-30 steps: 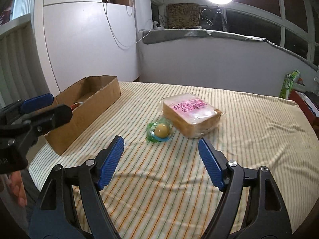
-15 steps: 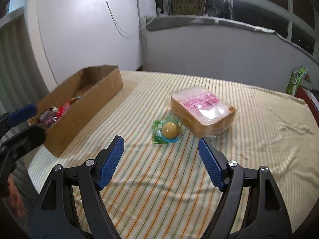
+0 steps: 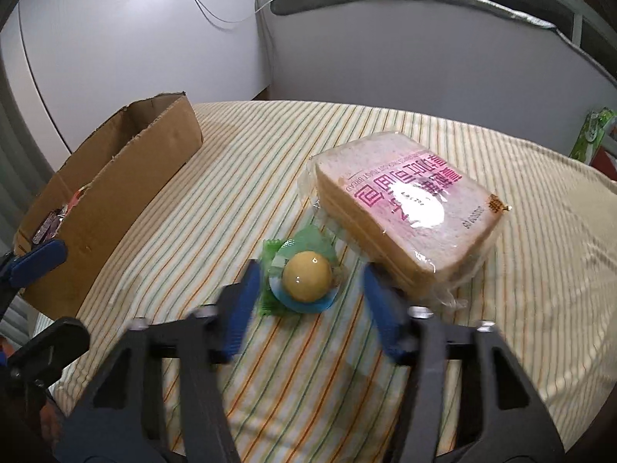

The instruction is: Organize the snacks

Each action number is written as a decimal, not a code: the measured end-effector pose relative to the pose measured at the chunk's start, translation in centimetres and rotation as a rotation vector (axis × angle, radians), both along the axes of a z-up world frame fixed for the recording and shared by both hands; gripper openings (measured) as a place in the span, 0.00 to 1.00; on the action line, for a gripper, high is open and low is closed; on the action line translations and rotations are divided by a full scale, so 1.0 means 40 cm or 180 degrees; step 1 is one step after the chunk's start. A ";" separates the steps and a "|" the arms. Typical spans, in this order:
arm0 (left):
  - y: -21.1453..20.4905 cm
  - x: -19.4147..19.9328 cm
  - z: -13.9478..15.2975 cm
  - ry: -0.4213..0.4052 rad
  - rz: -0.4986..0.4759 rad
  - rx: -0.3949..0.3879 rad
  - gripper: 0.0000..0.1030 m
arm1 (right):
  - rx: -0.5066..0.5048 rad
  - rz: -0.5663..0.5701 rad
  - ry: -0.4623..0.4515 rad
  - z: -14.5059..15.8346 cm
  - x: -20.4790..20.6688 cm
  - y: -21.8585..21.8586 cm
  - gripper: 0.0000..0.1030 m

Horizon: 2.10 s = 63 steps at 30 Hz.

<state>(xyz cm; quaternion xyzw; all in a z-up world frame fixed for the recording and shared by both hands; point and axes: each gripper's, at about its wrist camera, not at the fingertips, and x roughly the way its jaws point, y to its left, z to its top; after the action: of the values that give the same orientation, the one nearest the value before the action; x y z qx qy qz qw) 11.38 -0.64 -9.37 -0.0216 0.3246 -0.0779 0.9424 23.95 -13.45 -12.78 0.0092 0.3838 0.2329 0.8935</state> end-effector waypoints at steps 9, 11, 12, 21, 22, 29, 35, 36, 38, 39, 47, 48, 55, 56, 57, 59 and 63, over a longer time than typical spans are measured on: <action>-0.025 0.055 -0.020 0.0101 -0.0023 0.0016 0.78 | 0.0061 0.0028 0.0001 -0.005 -0.008 -0.038 0.31; -0.046 0.069 -0.021 0.0150 -0.0059 0.0039 0.78 | 0.0081 -0.0010 0.0000 -0.009 -0.019 -0.063 0.30; -0.056 0.081 -0.023 0.0185 -0.0083 0.0047 0.78 | 0.0090 -0.0022 0.0001 -0.011 -0.025 -0.074 0.30; -0.156 0.213 -0.090 0.0638 -0.0022 0.0137 0.78 | 0.0292 -0.0236 -0.0018 -0.037 -0.068 -0.220 0.31; -0.171 0.226 -0.099 0.0670 -0.0034 0.0163 0.77 | 0.0323 -0.0236 -0.0024 -0.038 -0.068 -0.225 0.31; -0.182 0.247 -0.115 0.0718 -0.0071 0.0258 0.23 | 0.0394 -0.0203 -0.0073 -0.037 -0.070 -0.228 0.31; -0.168 0.206 -0.108 0.0570 -0.0124 0.0222 0.20 | 0.0369 -0.0299 -0.0147 -0.034 -0.087 -0.241 0.31; -0.172 0.199 -0.103 0.0533 -0.0110 0.0246 0.20 | 0.0347 -0.0312 -0.0160 -0.033 -0.090 -0.239 0.31; -0.167 0.174 -0.094 0.0477 -0.0121 0.0224 0.20 | 0.0323 -0.0329 -0.0183 -0.033 -0.095 -0.234 0.31; -0.165 0.160 -0.093 0.0481 -0.0133 0.0208 0.20 | 0.0330 -0.0341 -0.0203 -0.033 -0.098 -0.234 0.31; -0.148 0.081 -0.100 0.0448 -0.0143 0.0117 0.20 | 0.0376 -0.0465 -0.0261 -0.030 -0.114 -0.247 0.31; -0.152 0.076 -0.097 0.0440 -0.0143 0.0115 0.20 | 0.0369 -0.0472 -0.0266 -0.032 -0.124 -0.246 0.31; -0.176 0.023 -0.101 0.0425 -0.0180 0.0175 0.20 | 0.0456 -0.0561 -0.0456 -0.086 -0.259 -0.261 0.30; -0.185 0.016 -0.103 0.0422 -0.0187 0.0198 0.20 | 0.0469 -0.0570 -0.0484 -0.086 -0.273 -0.266 0.29; -0.193 0.008 -0.102 0.0414 -0.0192 0.0204 0.20 | 0.0490 -0.0580 -0.0483 -0.085 -0.282 -0.272 0.27; -0.212 -0.008 -0.094 0.0391 -0.0210 0.0221 0.20 | 0.0507 -0.0589 -0.0470 -0.075 -0.285 -0.283 0.26; -0.236 -0.043 -0.043 0.0212 -0.0258 0.0240 0.20 | 0.0317 -0.0507 -0.0367 -0.063 -0.253 -0.282 0.41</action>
<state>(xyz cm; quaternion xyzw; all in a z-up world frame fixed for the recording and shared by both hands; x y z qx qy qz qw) 9.68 -10.09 -11.09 0.0245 0.3591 -0.1028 0.9273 13.83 -24.72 -15.31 0.0707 0.3178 0.1801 0.9282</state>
